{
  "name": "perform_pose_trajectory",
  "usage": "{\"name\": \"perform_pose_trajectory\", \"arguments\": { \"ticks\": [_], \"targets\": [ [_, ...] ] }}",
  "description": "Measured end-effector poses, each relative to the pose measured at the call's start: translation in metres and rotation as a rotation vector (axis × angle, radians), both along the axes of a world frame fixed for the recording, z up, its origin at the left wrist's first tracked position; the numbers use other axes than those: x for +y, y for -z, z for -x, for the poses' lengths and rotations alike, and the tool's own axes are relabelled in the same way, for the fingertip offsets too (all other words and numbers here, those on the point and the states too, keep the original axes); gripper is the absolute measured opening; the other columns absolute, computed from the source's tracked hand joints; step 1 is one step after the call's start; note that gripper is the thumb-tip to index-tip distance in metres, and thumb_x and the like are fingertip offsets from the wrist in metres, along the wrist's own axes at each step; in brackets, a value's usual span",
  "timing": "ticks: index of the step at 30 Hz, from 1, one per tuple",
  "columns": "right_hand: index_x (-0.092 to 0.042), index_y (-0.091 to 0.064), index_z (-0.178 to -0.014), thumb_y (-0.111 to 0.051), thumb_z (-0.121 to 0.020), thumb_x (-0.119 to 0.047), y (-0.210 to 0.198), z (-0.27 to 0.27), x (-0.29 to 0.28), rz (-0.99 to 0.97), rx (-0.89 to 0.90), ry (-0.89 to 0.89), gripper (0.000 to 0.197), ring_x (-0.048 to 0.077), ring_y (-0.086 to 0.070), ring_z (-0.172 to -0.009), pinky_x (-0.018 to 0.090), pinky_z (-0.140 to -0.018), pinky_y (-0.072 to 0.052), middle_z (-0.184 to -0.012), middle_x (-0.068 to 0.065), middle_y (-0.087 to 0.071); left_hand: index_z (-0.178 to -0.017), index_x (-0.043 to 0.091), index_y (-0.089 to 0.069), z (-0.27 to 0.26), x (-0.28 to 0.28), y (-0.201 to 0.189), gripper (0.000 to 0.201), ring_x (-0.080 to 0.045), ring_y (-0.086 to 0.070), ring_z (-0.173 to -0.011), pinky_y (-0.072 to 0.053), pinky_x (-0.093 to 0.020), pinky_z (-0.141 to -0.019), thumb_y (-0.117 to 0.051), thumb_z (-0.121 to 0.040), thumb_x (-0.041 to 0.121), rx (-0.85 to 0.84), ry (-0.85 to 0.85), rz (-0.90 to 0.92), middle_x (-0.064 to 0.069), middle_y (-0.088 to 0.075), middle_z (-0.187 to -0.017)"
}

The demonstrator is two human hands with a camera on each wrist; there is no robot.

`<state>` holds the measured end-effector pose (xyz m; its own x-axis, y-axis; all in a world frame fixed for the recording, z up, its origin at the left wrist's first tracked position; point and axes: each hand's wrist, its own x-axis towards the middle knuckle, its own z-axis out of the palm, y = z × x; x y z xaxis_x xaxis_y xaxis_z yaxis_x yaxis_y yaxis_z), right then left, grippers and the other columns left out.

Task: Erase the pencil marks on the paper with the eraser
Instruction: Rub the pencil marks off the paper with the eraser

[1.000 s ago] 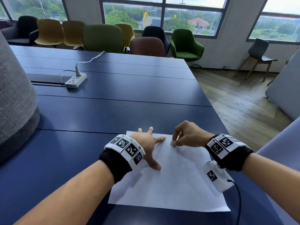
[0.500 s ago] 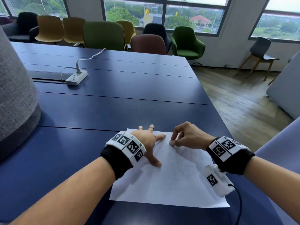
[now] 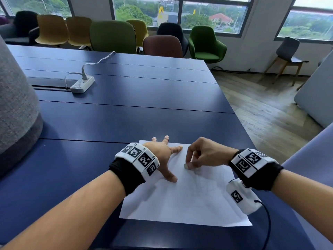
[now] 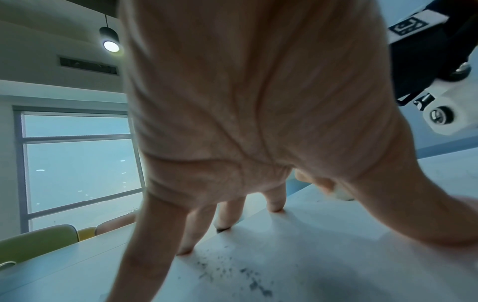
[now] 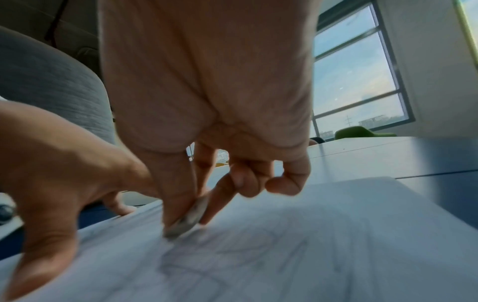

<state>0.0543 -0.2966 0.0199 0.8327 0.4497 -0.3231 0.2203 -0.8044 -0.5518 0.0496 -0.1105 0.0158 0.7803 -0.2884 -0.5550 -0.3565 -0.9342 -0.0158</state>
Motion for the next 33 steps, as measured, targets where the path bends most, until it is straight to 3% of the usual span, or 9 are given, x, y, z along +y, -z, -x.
{"name": "perform_pose_trajectory", "arguments": {
  "ticks": [3,7,12,17,21,26,31,33],
  "targets": [
    [-0.022,-0.072,-0.074,-0.08,-0.077,-0.026,0.003,-0.002,-0.004,-0.053,-0.065,0.075,0.009,-0.002,-0.051,-0.049,0.018,-0.055,-0.041,-0.056,-0.01,-0.06,-0.151,0.05,0.008,0.001,-0.001,0.0,0.119,-0.045,0.0,-0.147,-0.022,-0.061,-0.111,-0.073,-0.066,0.071,-0.002,0.002,-0.003,-0.005,0.017,-0.163],
    [-0.021,-0.073,-0.078,-0.079,-0.076,-0.026,-0.002,0.01,0.0,0.026,0.063,-0.108,0.008,0.0,-0.054,-0.054,0.015,-0.053,-0.04,-0.061,-0.008,-0.065,-0.151,0.049,0.008,0.001,0.0,-0.003,0.119,-0.045,0.0,-0.147,-0.022,-0.061,-0.111,-0.073,-0.067,0.07,0.003,-0.004,-0.001,-0.005,0.017,-0.163],
    [-0.015,-0.073,-0.077,-0.078,-0.078,-0.022,0.004,0.004,-0.002,-0.089,-0.067,0.022,0.009,0.0,-0.049,-0.047,0.016,-0.051,-0.038,-0.056,-0.009,-0.06,-0.151,0.05,0.008,0.0,0.0,-0.001,0.119,-0.045,0.001,-0.147,-0.021,-0.063,-0.111,-0.074,-0.067,0.07,0.008,-0.011,0.002,-0.004,0.018,-0.163],
    [-0.017,-0.073,-0.08,-0.078,-0.077,-0.023,0.004,0.022,-0.003,-0.035,0.132,-0.197,0.009,0.006,-0.054,-0.059,0.023,-0.059,-0.043,-0.07,0.005,-0.07,-0.15,0.05,0.009,0.0,0.0,-0.001,0.119,-0.045,-0.002,-0.148,-0.024,-0.063,-0.112,-0.072,-0.065,0.073,-0.001,-0.009,-0.013,-0.004,0.017,-0.163],
    [-0.021,-0.067,-0.074,-0.076,-0.08,-0.022,0.008,0.012,-0.004,-0.071,-0.071,-0.038,0.011,0.002,-0.049,-0.05,0.018,-0.053,-0.039,-0.058,-0.007,-0.058,-0.15,0.051,0.008,0.001,0.0,0.0,0.119,-0.045,0.0,-0.148,-0.021,-0.065,-0.111,-0.073,-0.066,0.072,0.004,-0.016,-0.005,-0.003,0.017,-0.163],
    [-0.021,-0.071,-0.078,-0.077,-0.078,-0.024,0.003,0.027,-0.004,0.011,0.127,-0.224,0.008,0.005,-0.052,-0.058,0.022,-0.058,-0.042,-0.064,-0.006,-0.062,-0.15,0.051,0.008,0.001,0.0,-0.002,0.12,-0.044,0.001,-0.148,-0.019,-0.067,-0.11,-0.074,-0.065,0.072,0.006,-0.025,0.006,-0.003,0.017,-0.163],
    [-0.023,-0.067,-0.071,-0.078,-0.079,-0.021,0.006,0.024,-0.005,-0.068,0.018,-0.052,0.014,0.006,-0.05,-0.055,0.021,-0.057,-0.041,-0.06,-0.008,-0.059,-0.15,0.051,0.007,0.001,0.0,-0.001,0.119,-0.044,0.001,-0.148,-0.019,-0.066,-0.111,-0.074,-0.065,0.071,0.004,-0.025,0.002,-0.002,0.017,-0.163],
    [-0.025,-0.068,-0.07,-0.077,-0.078,-0.02,0.006,0.032,-0.006,-0.063,0.092,-0.112,0.014,0.008,-0.051,-0.057,0.023,-0.058,-0.043,-0.062,-0.002,-0.061,-0.15,0.051,0.007,0.001,-0.001,-0.002,0.119,-0.044,0.0,-0.148,-0.019,-0.067,-0.111,-0.074,-0.065,0.071,0.003,-0.023,0.004,-0.003,0.017,-0.163]
  ]
}}
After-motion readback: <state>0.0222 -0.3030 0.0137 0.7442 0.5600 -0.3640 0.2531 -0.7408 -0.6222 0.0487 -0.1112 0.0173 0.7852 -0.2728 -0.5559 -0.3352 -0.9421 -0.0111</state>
